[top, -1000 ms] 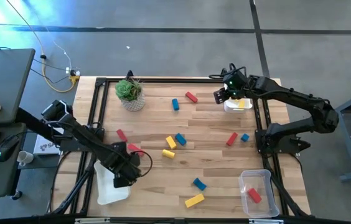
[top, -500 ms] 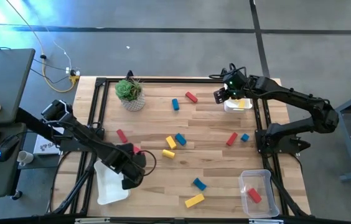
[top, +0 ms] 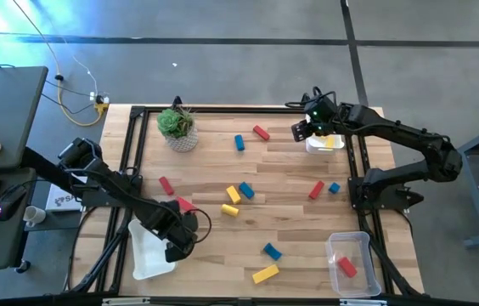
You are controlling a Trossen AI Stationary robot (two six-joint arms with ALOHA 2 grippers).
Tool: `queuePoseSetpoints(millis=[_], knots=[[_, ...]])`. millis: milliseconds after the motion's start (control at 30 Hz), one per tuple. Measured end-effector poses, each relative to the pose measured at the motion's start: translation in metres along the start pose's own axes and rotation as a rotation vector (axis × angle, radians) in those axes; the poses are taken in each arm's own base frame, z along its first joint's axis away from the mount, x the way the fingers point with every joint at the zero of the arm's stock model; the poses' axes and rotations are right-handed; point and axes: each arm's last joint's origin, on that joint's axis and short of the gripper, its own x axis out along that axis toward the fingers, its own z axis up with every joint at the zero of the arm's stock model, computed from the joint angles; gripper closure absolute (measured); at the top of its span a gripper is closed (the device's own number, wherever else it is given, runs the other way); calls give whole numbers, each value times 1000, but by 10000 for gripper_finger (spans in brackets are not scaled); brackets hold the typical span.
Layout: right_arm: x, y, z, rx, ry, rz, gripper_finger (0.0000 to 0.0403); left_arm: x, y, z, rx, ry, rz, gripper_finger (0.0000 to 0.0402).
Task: Sort & place blocks by color
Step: Adjust the bottom white bin
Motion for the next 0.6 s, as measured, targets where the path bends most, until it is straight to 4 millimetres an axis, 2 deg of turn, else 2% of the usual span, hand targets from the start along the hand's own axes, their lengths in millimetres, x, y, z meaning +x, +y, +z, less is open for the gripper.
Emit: queuePoseSetpoints(millis=[233, 600], knots=[[0, 0, 0, 7, 4, 6, 226, 7, -11, -11, -10, 42, 3, 170], [0, 1, -1, 9, 14, 19, 226, 7, -32, -41, -20, 86, -25, 170]])
